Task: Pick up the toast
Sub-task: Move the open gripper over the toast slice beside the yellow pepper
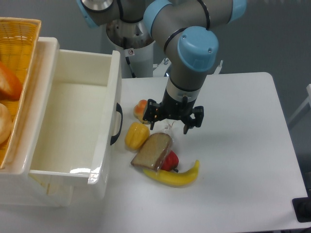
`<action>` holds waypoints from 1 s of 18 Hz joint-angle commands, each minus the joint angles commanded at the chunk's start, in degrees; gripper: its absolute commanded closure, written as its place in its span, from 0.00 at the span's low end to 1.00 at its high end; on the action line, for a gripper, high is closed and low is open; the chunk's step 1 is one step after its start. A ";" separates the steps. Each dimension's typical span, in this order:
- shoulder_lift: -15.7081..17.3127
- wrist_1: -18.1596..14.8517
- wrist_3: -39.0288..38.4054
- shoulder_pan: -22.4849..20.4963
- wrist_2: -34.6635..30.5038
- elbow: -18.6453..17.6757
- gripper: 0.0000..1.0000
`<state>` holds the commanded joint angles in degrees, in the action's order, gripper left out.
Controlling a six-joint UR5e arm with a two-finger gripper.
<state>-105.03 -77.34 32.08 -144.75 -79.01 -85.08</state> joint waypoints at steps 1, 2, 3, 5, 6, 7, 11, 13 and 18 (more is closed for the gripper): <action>0.09 0.09 0.26 0.00 -0.09 0.00 0.00; 0.09 0.00 1.92 -0.09 -0.09 -0.09 0.00; 0.09 -0.09 3.24 -0.18 0.00 -0.09 0.00; 0.09 0.00 3.61 -0.35 0.00 -0.18 0.00; 0.00 0.00 3.43 -0.27 0.00 -0.18 0.00; -0.26 0.17 3.43 -0.27 0.00 -0.18 0.00; -1.40 2.46 3.08 -0.35 0.35 -0.97 0.00; -2.02 2.46 2.99 -0.27 0.35 -1.32 0.00; -3.86 2.81 3.87 -0.97 2.37 -2.11 0.00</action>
<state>-108.89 -74.53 35.95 -145.72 -76.64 -87.19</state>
